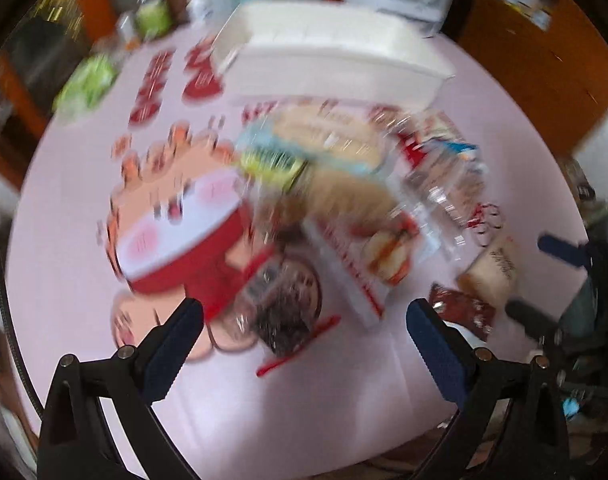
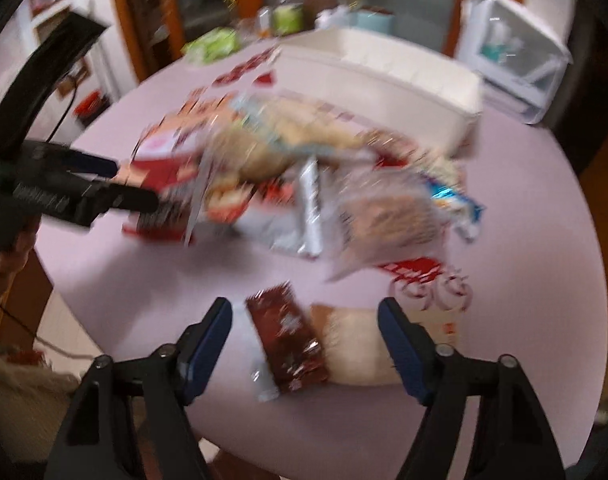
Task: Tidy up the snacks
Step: 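Grasp the red-labelled dark snack bag with the left tool while the right grasps a brown candy, then place the dark snack bag and brown candy into the white tray with both tools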
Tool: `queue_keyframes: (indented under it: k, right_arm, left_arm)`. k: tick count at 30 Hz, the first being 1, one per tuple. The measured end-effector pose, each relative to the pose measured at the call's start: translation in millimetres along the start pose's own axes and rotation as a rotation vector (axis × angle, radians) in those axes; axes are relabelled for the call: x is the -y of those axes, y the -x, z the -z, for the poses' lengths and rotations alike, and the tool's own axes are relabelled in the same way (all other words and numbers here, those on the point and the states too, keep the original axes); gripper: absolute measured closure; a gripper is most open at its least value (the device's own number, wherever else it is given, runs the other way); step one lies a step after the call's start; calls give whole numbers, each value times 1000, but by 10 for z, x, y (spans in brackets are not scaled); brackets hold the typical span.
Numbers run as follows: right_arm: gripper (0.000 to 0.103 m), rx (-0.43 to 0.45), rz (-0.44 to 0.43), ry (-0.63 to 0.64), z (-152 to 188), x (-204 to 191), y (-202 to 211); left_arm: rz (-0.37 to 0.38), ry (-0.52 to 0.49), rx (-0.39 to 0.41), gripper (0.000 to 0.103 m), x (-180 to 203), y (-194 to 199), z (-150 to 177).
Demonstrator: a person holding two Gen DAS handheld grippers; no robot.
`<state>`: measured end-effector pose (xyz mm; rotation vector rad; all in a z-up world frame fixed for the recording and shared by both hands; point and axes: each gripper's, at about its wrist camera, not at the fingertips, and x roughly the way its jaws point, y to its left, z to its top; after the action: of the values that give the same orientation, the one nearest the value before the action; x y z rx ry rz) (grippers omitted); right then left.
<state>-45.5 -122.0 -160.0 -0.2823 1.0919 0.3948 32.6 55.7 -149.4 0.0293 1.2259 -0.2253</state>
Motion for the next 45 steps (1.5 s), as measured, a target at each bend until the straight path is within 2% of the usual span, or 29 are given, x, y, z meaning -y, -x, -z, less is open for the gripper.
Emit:
queue_keyframes:
  k: [6, 8, 13, 15, 16, 18, 21, 23, 33, 41, 45]
  right_arm:
    - [34, -83, -13, 131, 113, -132, -271]
    - [35, -109, -10, 163, 142, -160, -344]
    - [38, -101, 31, 266, 179, -299, -389]
    - [44, -104, 29, 290, 181, -323, -393]
    - [46, -110, 19, 292, 179, -334, -397]
    - [58, -126, -16, 296, 157, -343, -409]
    - [63, -149, -55, 294, 129, -352, -437]
    - [66, -159, -73, 285, 106, -335, -461]
    - [69, -143, -86, 258, 50, -289, -413]
    - [70, -104, -96, 245, -32, -206, -244]
    - [70, -69, -102, 230, -101, -165, -86]
  left_arm:
    - [-35, 249, -78, 9, -258, -464, 219]
    - [-39, 305, -79, 10, -302, -529, 263]
    - [-75, 413, -82, 10, -339, -629, 321]
    - [-78, 451, -86, 12, -345, -658, 357]
    - [-86, 458, -81, 15, -343, -657, 370]
    - [-103, 457, -75, 20, -335, -653, 358]
    - [-105, 468, -75, 22, -332, -640, 351]
    - [-122, 456, -81, 30, -291, -626, 316]
    - [-83, 428, -69, 49, -115, -490, 335]
    - [-124, 353, -15, 50, 124, -141, 392]
    - [-129, 356, 4, 50, 173, 26, 414]
